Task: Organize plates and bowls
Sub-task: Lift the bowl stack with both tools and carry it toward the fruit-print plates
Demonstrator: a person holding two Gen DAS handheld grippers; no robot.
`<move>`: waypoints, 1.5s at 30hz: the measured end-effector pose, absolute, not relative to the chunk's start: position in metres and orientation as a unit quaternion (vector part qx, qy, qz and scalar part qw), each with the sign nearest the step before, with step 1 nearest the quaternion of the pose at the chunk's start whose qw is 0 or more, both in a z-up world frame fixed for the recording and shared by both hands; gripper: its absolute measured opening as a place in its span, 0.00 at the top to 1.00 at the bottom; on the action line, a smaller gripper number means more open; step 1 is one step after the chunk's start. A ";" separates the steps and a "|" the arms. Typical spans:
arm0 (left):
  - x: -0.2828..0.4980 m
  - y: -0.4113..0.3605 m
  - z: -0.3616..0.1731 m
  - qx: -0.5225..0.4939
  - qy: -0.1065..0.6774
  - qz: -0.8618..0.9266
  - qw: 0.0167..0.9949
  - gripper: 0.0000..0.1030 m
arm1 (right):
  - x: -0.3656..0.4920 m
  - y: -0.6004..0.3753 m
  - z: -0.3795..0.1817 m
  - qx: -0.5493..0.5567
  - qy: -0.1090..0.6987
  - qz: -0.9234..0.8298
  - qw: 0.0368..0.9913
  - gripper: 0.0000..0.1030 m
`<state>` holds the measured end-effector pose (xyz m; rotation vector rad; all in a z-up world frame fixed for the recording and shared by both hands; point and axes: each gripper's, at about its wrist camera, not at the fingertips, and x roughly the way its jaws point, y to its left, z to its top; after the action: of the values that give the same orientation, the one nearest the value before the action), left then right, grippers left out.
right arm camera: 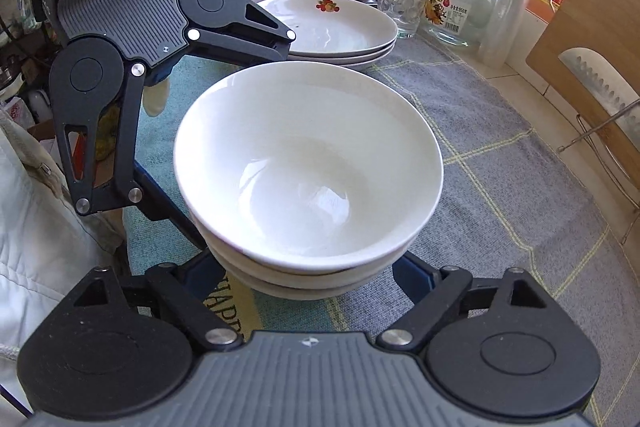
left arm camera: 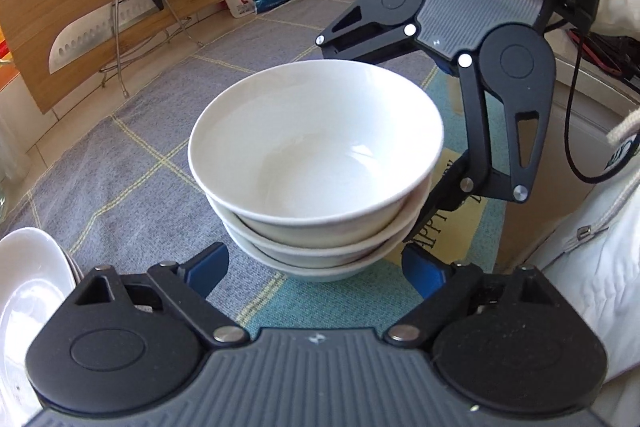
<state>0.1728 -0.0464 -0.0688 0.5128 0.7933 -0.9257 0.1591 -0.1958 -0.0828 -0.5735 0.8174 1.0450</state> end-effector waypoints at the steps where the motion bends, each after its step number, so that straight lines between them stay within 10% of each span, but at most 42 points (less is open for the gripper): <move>1: 0.175 -0.046 -0.068 0.240 0.364 -0.438 0.786 0.11 | 0.158 -0.195 -0.082 -0.264 0.376 0.475 0.750 0.10; 45: 0.207 -0.045 -0.074 0.250 0.363 -0.538 0.719 0.20 | 0.159 -0.184 -0.076 -0.250 0.427 0.444 0.747 0.16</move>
<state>0.2070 -0.0453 -0.0737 0.5525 0.8018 -1.1908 0.1593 -0.1845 -0.0763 -0.5465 0.9330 0.9715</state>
